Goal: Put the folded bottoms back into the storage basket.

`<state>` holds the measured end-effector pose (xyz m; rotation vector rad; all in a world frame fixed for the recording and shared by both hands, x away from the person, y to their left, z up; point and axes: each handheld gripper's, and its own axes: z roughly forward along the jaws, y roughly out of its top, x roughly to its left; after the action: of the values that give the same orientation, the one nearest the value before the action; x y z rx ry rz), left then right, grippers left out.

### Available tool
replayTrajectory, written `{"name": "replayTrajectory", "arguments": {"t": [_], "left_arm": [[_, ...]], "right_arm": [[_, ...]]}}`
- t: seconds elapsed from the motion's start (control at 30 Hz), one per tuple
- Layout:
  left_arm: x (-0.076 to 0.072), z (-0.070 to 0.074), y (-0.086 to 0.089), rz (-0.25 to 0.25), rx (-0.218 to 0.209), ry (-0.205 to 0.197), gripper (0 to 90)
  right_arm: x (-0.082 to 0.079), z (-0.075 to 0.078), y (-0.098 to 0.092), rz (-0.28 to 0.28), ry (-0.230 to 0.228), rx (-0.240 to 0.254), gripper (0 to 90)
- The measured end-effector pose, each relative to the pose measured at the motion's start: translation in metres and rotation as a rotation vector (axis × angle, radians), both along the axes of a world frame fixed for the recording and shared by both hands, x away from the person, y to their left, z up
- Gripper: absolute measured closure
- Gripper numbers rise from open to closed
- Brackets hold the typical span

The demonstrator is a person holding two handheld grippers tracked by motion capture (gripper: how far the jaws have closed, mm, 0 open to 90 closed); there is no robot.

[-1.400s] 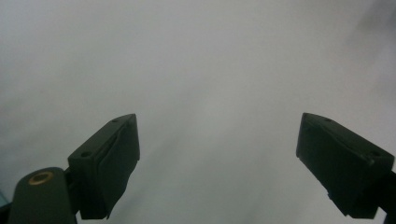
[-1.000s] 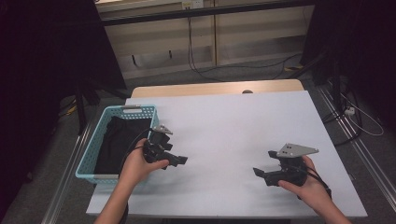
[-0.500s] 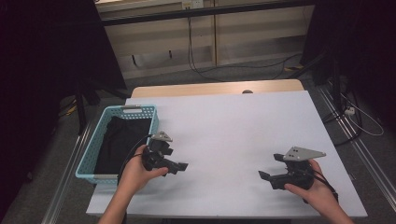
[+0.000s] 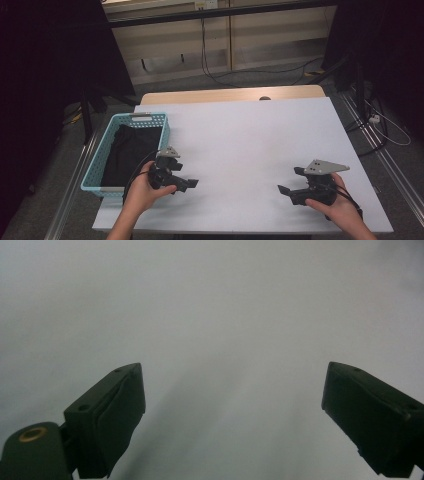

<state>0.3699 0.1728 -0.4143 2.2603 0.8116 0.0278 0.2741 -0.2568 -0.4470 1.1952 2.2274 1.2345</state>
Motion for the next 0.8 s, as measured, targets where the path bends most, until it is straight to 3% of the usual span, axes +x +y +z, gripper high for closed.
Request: {"name": "replayTrajectory", "arguments": {"t": [0.8], "left_arm": [[-0.011, -0.007, 0.005, -0.004, 0.009, -0.026, 8.9]], "right_arm": [[-0.002, -0.004, -0.006, -0.007, -0.006, -0.033, 13.3]]}}
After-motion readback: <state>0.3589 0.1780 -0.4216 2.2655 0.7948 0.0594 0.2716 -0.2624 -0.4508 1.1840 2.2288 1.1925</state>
